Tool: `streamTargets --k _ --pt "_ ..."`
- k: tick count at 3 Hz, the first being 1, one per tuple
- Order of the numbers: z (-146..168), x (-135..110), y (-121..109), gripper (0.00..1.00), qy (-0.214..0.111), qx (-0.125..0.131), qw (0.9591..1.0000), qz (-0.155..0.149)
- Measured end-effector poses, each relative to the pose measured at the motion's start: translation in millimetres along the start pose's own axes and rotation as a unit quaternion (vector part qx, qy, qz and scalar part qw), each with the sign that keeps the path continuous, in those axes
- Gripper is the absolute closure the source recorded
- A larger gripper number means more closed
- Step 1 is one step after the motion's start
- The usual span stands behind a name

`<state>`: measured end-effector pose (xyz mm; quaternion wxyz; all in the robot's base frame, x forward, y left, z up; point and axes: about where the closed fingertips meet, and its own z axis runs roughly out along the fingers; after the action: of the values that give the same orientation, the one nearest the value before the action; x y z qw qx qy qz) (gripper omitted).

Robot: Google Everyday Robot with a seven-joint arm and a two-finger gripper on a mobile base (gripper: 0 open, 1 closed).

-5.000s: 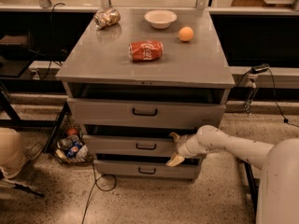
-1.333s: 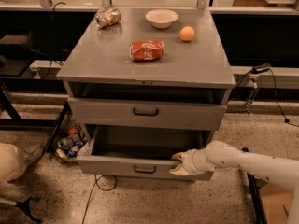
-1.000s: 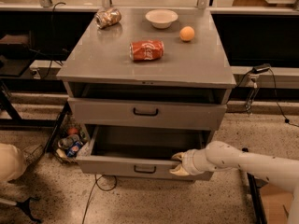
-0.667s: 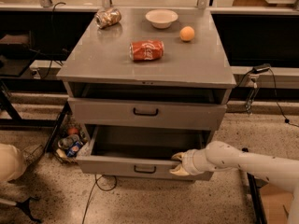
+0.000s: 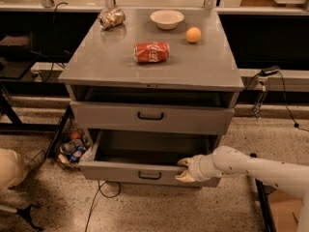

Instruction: Open middle drawer

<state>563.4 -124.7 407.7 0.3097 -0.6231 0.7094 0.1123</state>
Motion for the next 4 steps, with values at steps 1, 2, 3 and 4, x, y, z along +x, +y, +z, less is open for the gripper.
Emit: streamTargets --k 1,2,3,4 --pt "0.0 0.0 0.0 1.00 0.000 0.000 1.0000 0.000" --pt "0.0 0.0 0.0 1.00 0.000 0.000 1.0000 0.000" --pt "0.0 0.0 0.0 0.81 0.000 0.000 1.0000 0.000" --pt "-0.4 -0.4 -0.1 0.57 0.000 0.000 1.0000 0.000"
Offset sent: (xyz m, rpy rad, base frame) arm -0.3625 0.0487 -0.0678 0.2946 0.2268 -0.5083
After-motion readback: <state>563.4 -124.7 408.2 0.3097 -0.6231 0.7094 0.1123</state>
